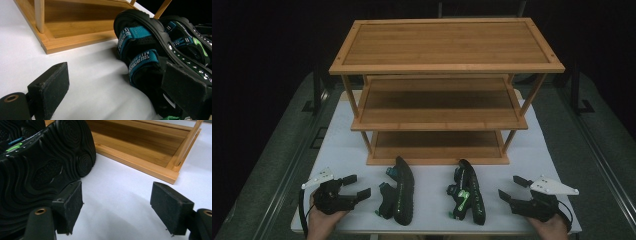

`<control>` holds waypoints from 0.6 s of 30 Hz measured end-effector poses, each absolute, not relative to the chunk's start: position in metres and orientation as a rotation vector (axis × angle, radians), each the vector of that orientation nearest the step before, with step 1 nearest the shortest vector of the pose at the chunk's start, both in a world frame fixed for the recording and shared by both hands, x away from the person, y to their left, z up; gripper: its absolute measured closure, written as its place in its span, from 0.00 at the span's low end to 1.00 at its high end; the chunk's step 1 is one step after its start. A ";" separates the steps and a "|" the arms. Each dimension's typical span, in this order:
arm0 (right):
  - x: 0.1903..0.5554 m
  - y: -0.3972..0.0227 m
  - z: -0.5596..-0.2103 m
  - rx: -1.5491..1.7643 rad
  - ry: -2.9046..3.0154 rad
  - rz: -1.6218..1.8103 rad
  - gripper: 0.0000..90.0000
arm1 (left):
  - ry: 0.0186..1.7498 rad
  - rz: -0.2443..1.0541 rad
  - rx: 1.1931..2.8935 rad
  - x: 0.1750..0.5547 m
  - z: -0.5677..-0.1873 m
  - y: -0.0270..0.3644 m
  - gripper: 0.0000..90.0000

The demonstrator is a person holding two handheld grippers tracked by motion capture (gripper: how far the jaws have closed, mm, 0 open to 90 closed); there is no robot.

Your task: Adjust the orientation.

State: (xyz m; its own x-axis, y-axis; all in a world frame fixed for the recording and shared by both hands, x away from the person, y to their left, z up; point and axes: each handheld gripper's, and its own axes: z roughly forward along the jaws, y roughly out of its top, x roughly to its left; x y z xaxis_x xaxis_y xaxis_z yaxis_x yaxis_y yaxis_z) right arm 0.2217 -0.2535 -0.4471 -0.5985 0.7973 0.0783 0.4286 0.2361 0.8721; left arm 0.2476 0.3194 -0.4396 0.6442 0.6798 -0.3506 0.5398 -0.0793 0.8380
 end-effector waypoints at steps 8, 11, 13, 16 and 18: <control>0.220 -0.254 -0.445 1.113 2.131 1.314 0.28 | 0.987 0.158 1.750 0.246 -0.439 0.318 0.08; 0.219 -0.251 -0.444 1.103 2.142 1.303 0.28 | 0.975 0.155 1.761 0.245 -0.439 0.317 0.08; 0.218 -0.249 -0.442 1.093 2.134 1.304 0.28 | 0.968 0.151 1.772 0.244 -0.440 0.315 0.08; 0.218 -0.247 -0.442 1.092 2.136 1.301 0.28 | 0.962 0.162 1.806 0.244 -0.440 0.312 0.08; 0.219 -0.246 -0.443 1.087 2.149 1.293 0.28 | 0.958 0.162 1.808 0.244 -0.440 0.311 0.08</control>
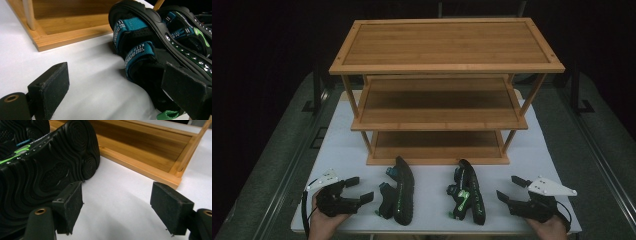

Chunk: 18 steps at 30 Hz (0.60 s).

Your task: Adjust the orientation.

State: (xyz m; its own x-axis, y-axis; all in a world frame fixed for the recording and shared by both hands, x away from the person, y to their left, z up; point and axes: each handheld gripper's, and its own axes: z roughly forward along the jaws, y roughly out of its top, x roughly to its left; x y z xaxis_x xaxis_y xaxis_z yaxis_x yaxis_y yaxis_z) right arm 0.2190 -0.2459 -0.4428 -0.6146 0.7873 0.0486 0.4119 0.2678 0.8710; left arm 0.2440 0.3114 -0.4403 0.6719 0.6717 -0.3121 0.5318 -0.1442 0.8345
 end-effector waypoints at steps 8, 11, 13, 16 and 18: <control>0.218 -0.249 -0.443 1.088 2.142 1.302 0.28 | 0.938 0.143 1.865 0.247 -0.443 0.301 0.09; 0.218 -0.249 -0.442 1.084 2.138 1.306 0.28 | 0.926 0.138 1.887 0.247 -0.444 0.299 0.12; 0.217 -0.247 -0.442 1.072 2.146 1.305 0.28 | 0.918 0.129 1.911 0.248 -0.446 0.296 0.20; 0.217 -0.245 -0.442 1.062 2.156 1.301 0.28 | 0.909 0.113 1.933 0.249 -0.447 0.293 0.26; 0.217 -0.245 -0.442 1.057 2.159 1.301 0.28 | 0.910 0.110 1.936 0.250 -0.448 0.292 0.28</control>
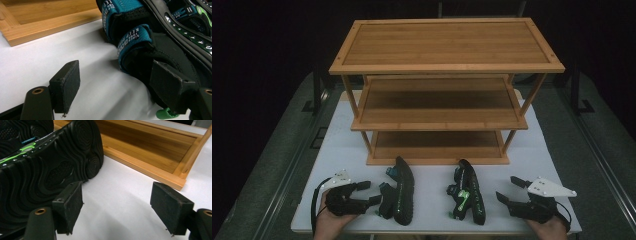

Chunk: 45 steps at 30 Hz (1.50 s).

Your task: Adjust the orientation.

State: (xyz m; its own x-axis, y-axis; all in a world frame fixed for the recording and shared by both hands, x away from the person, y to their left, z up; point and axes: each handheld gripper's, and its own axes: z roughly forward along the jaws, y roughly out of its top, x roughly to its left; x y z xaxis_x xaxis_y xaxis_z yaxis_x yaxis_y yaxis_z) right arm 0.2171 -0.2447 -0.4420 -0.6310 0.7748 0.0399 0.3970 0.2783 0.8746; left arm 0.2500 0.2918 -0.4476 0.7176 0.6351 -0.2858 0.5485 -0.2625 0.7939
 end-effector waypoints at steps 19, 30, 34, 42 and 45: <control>0.217 -0.240 -0.443 1.037 2.172 1.308 0.28 | 0.877 0.026 2.004 0.263 -0.451 0.266 0.63; 0.217 -0.241 -0.442 1.037 2.166 1.308 0.28 | 0.820 -0.043 1.951 0.265 -0.445 0.262 0.62; 0.217 -0.242 -0.442 1.040 2.163 1.307 0.28 | 0.801 -0.052 1.947 0.266 -0.441 0.261 0.63; 0.217 -0.240 -0.441 1.035 2.164 1.306 0.28 | 0.780 -0.083 1.888 0.270 -0.436 0.261 0.70; 0.217 -0.240 -0.441 1.033 2.162 1.307 0.28 | 0.771 -0.072 1.886 0.271 -0.434 0.257 0.71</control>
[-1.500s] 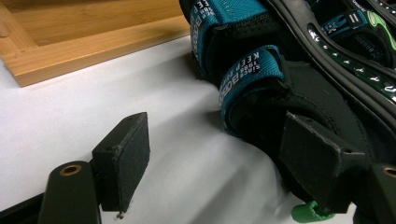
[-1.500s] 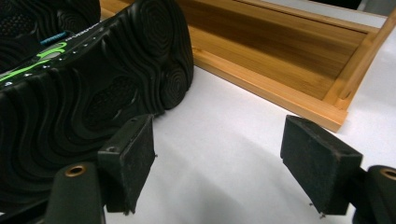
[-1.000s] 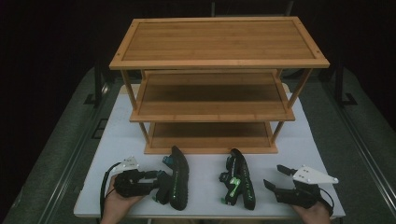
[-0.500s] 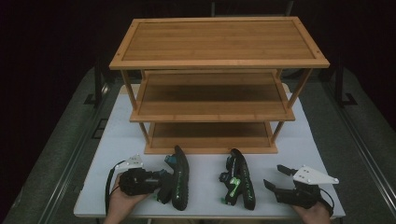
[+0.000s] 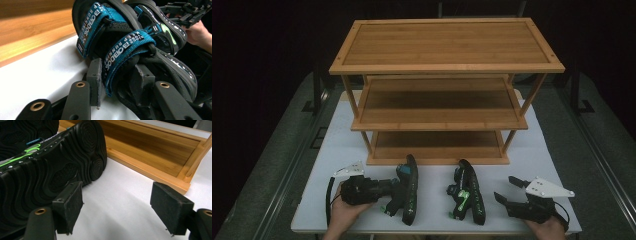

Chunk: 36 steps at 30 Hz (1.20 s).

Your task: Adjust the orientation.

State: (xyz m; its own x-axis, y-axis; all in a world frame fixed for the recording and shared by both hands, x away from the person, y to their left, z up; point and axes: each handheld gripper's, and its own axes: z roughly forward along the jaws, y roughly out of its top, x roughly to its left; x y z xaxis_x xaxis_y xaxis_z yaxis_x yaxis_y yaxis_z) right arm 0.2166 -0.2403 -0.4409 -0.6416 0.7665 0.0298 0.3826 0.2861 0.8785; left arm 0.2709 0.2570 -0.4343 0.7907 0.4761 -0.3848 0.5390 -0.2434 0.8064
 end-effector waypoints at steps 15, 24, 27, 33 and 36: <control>0.215 -0.241 -0.440 1.023 2.155 1.311 0.28 | 0.726 -0.065 1.908 0.274 -0.435 0.233 0.67; 0.214 -0.241 -0.439 1.020 2.148 1.317 0.28 | 0.694 -0.105 1.875 0.275 -0.437 0.208 0.60; 0.214 -0.242 -0.438 1.019 2.145 1.318 0.28 | 0.687 -0.108 1.867 0.275 -0.438 0.200 0.59; 0.213 -0.243 -0.436 1.026 2.133 1.345 0.29 | 0.698 -0.082 1.860 0.273 -0.438 0.193 0.52; 0.212 -0.242 -0.434 1.030 2.121 1.385 0.30 | 0.703 -0.085 1.856 0.272 -0.439 0.191 0.48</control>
State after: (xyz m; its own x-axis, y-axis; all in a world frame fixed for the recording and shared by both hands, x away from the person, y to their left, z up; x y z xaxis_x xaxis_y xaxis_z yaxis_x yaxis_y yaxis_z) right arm 0.2124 -0.2420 -0.4341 -0.6460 0.7611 0.0584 0.3596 0.2359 0.9028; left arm 0.2722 0.1912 -0.4386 0.8214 0.4252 -0.3801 0.5037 -0.2281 0.8333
